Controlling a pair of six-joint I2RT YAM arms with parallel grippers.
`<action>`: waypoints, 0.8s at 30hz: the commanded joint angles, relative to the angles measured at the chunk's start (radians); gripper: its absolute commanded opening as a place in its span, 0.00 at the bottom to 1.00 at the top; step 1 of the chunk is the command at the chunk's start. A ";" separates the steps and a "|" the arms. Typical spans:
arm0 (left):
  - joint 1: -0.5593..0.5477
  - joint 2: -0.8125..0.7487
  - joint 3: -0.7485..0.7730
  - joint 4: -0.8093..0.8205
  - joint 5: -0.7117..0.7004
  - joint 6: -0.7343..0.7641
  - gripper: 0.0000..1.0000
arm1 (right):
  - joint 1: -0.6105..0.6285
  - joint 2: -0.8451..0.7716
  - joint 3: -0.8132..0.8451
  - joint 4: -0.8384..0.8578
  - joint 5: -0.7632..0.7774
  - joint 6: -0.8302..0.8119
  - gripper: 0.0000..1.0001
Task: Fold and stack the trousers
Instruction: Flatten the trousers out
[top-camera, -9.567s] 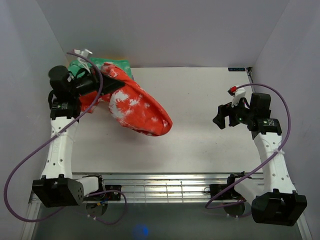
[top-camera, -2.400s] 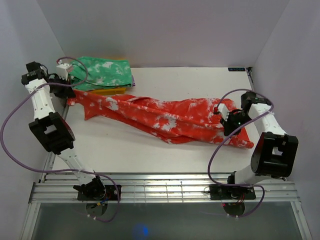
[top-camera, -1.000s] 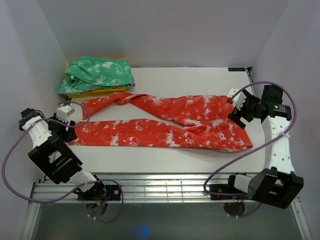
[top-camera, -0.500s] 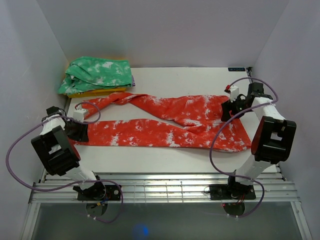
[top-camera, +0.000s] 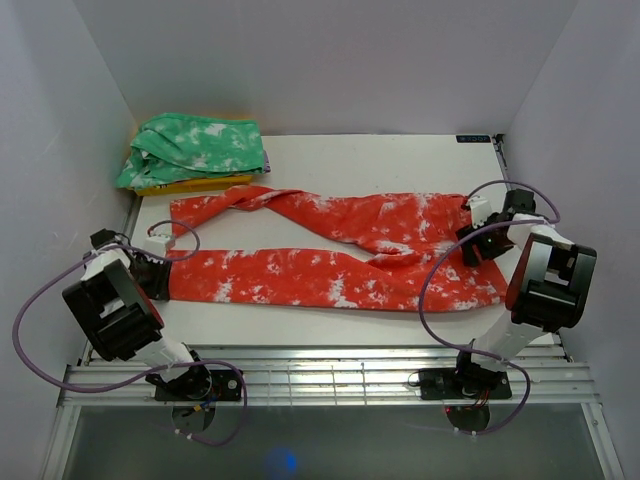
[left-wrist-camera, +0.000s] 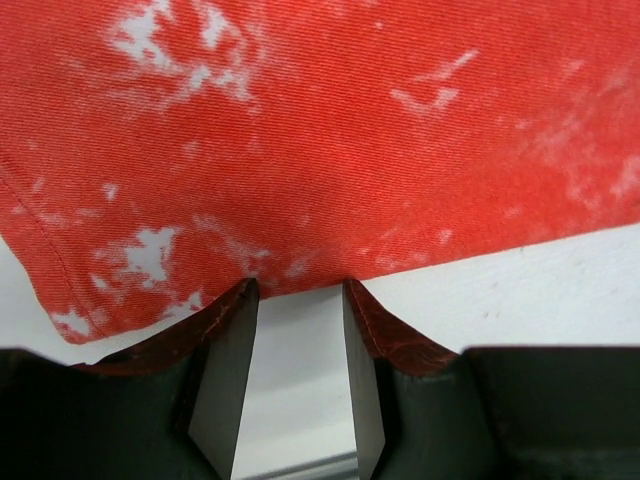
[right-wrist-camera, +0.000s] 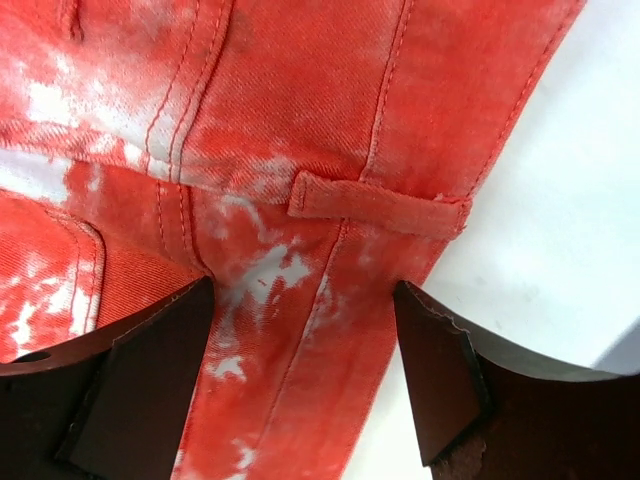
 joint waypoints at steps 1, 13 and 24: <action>0.069 -0.003 -0.053 -0.094 -0.131 0.086 0.50 | -0.081 -0.030 -0.021 0.010 0.116 -0.122 0.77; 0.043 -0.054 0.419 -0.306 0.313 0.083 0.75 | -0.083 -0.106 0.236 -0.283 -0.251 -0.118 0.84; -0.247 0.084 0.355 0.088 0.326 -0.023 0.76 | -0.060 -0.001 0.348 -0.311 -0.237 -0.081 0.93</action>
